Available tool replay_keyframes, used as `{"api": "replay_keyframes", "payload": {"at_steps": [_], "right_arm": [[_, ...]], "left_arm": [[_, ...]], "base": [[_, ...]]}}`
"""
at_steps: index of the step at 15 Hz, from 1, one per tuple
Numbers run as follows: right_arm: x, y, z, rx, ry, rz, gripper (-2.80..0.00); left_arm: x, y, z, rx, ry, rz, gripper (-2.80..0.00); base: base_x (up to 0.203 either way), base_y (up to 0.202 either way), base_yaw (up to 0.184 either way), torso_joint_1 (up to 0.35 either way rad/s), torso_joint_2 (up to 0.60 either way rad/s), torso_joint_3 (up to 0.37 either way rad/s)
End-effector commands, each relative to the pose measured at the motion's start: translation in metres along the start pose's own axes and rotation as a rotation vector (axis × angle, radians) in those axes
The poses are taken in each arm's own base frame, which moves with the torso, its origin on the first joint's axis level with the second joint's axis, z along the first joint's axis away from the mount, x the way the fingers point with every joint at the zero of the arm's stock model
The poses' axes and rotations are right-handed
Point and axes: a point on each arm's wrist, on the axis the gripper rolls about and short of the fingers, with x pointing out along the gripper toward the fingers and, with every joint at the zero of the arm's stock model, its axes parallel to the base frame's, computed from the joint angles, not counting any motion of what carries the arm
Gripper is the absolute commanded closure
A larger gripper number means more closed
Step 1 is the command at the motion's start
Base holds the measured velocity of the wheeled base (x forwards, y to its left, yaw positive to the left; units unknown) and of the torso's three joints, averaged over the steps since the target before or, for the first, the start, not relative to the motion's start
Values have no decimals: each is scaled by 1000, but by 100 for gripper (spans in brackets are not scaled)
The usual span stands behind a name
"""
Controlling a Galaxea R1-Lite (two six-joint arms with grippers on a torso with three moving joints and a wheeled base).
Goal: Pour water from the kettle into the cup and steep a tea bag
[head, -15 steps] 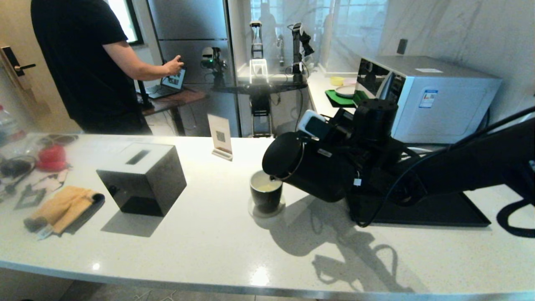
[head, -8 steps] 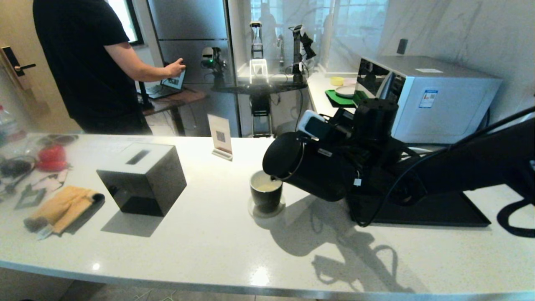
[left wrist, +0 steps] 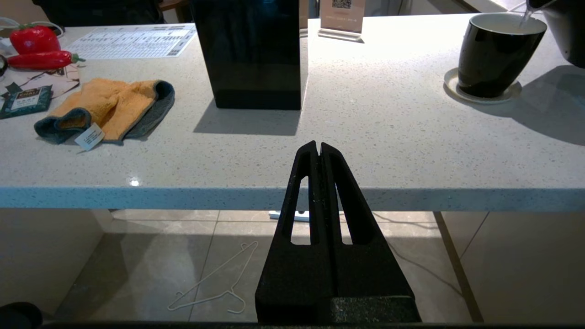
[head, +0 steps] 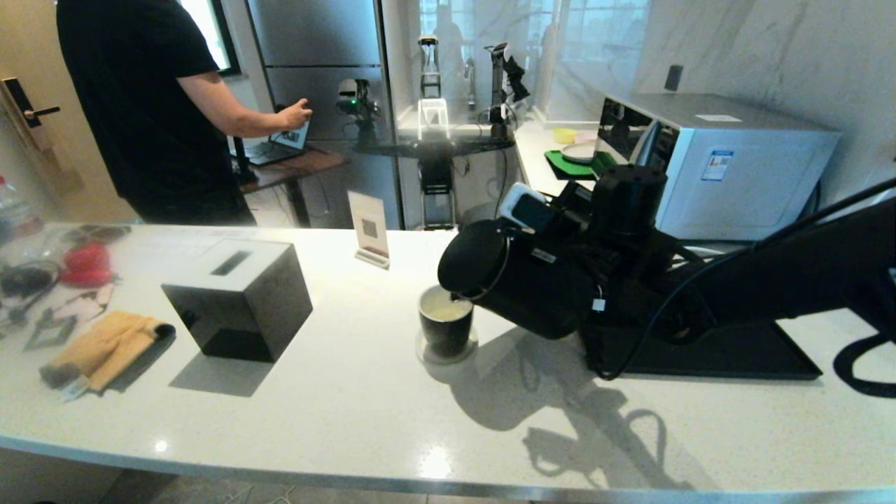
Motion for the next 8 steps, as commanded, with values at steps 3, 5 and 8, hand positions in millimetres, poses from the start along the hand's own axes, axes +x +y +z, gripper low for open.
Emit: {"api": "replay_keyframes", "payload": {"at_steps": [3,5,8], "right_arm": [[-1,-7,2,23,-1,-19,0],[-1,-8,1,34,1,-21,0],[-2,-10,1,72,13,-29,0]], "left_arm": [[0,0,0,0,-1,0,0],[0,0,0,0,-1,0,0],[0,0,0,0,-1,0,0]], "base": [[0,0,0,0,0,0],[0,0,0,0,0,0],[0,0,0,0,0,0]]}}
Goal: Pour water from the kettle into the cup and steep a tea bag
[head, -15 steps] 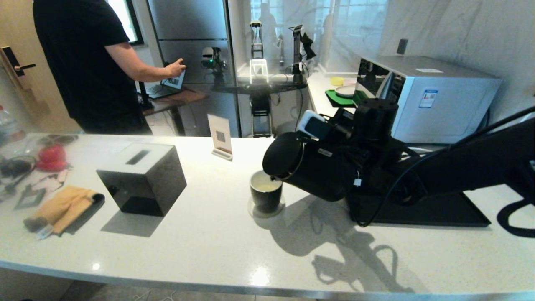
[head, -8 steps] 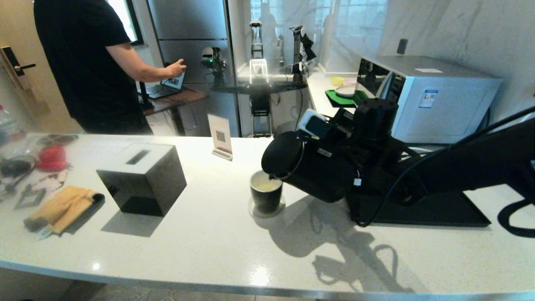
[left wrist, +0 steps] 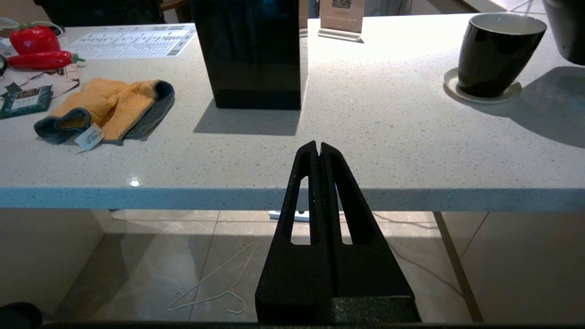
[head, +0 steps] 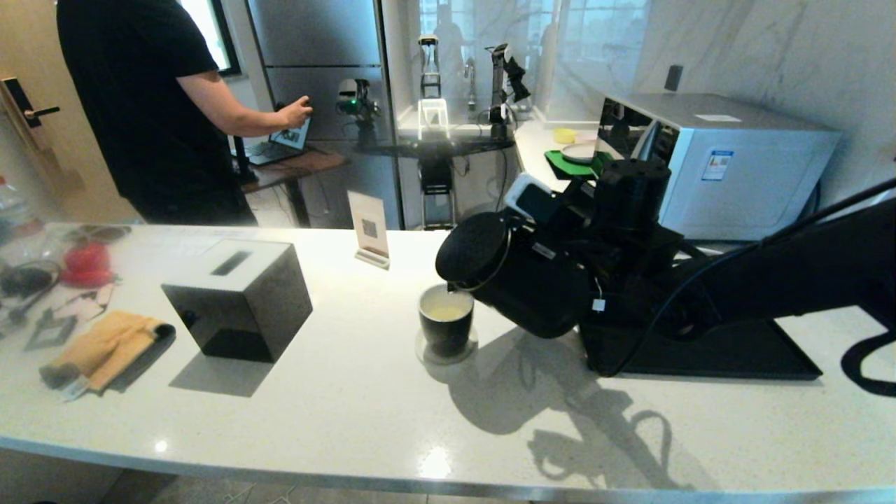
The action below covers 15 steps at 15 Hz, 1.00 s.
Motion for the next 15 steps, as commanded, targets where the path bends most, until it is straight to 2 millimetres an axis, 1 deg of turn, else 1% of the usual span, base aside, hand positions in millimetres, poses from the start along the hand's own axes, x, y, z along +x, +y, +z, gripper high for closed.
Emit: {"api": "replay_keyframes", "payload": {"at_steps": [1,8,12,15], "right_arm": [[-1,-5,-1,4,6,-9,0],[-1,-27,-16,96,69,-26,0],[-2,-42,-17,199,91,-40,0],[-5,-55,-24,280,118,-58,0]], "left_arm": [[0,0,0,1,-1,0,0],[0,0,0,1,-1,0,0],[0,0,0,1,-1,0,0],[0,0,0,1,-1,0,0]], "base": [[0,0,0,0,0,0],[0,0,0,0,0,0],[0,0,0,0,0,0],[0,0,0,0,0,0]]}}
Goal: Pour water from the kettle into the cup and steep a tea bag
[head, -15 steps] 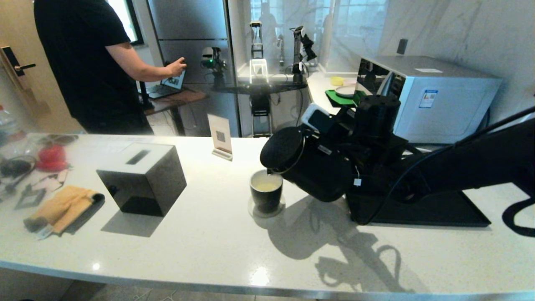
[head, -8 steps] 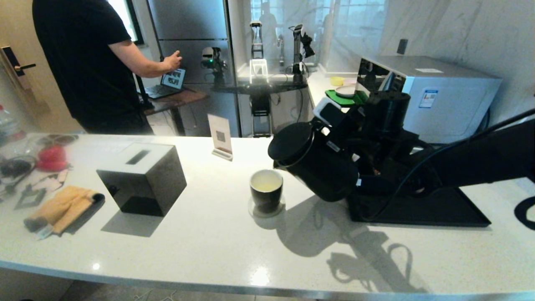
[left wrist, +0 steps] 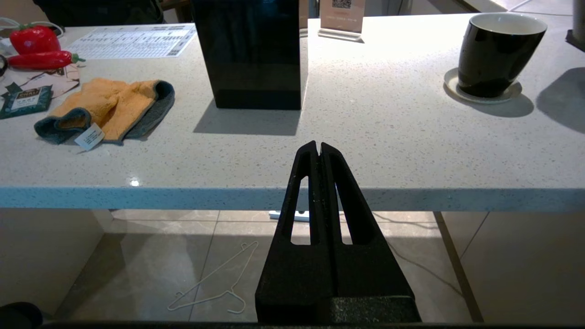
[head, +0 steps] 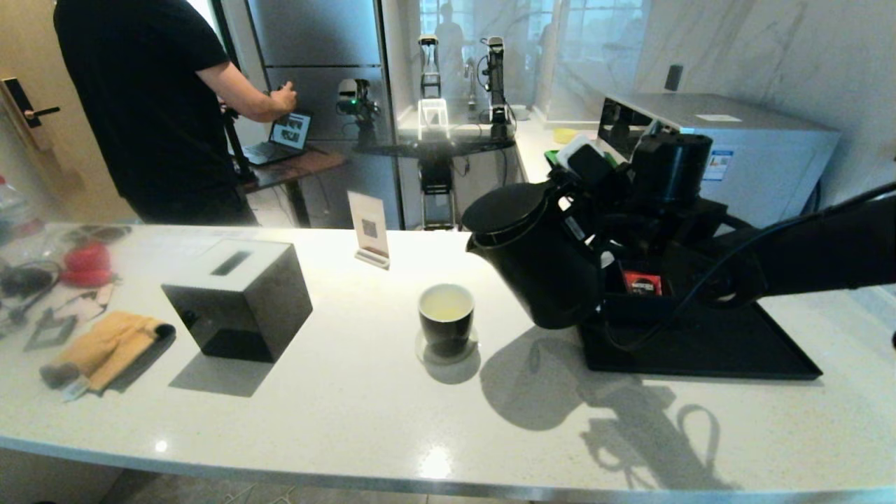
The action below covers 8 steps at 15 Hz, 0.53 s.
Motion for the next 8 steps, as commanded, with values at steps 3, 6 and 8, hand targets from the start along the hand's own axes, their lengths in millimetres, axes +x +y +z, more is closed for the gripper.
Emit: {"api": "replay_keyframes", "payload": {"at_steps": [3,6,8], "right_arm": [[-8,-32,-2,75,25,-61,0],[-14,-55,-6,153,83,-142,0],[-21,-73,-11,213,118,-182,0]], "left_arm": [[0,0,0,0,-1,0,0],[0,0,0,0,-1,0,0],[0,0,0,0,-1,0,0]], "base": [[0,0,0,0,0,0],[0,0,0,0,0,0],[0,0,0,0,0,0]]}}
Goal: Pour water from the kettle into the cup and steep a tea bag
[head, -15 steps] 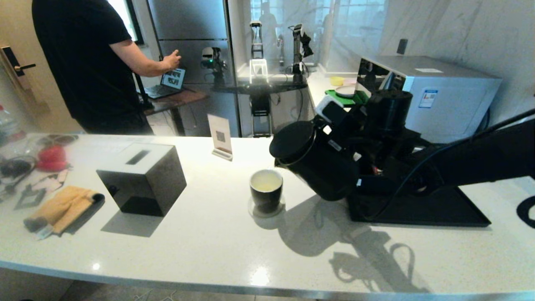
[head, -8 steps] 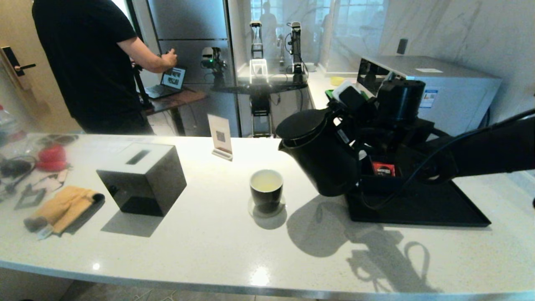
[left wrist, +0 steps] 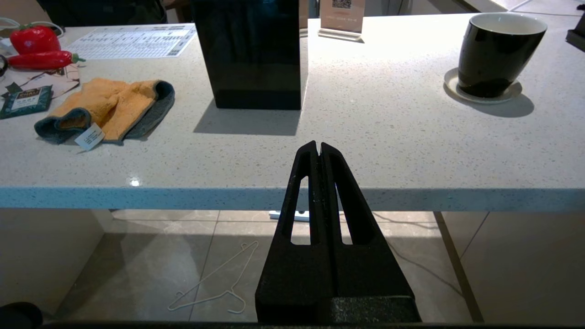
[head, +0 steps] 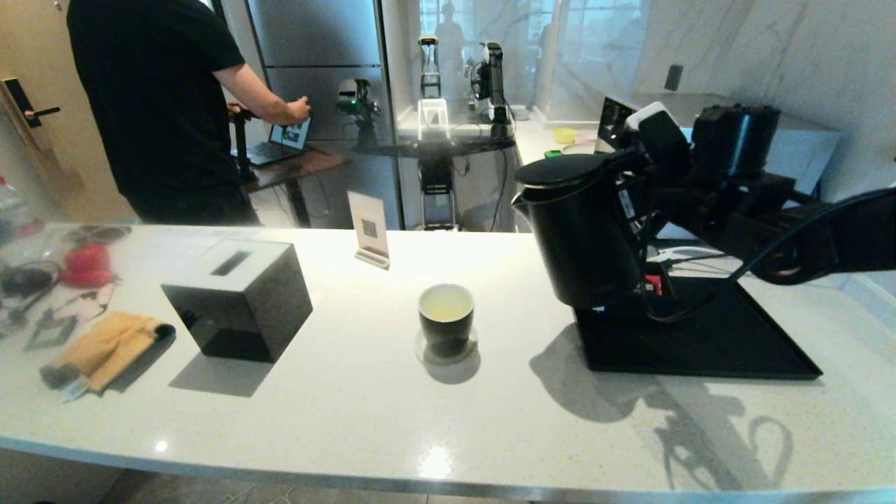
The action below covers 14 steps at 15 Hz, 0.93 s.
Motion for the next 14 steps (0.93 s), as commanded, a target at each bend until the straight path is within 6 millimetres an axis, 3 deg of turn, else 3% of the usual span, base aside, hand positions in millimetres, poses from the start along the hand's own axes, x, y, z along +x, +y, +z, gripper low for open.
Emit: {"api": "replay_keyframes", "payload": {"at_steps": [1,7,14], "right_arm": [[-8,-28,3,47,12,-59,0],[-19,-96,-22,166,104,-237,0],[-33,-158,-62,269,194,-427,0]], "left_arm": [[0,0,0,0,-1,0,0],[0,0,0,0,-1,0,0],[0,0,0,0,-1,0,0]], "base": [[0,0,0,0,0,0],[0,0,0,0,0,0],[0,0,0,0,0,0]]}}
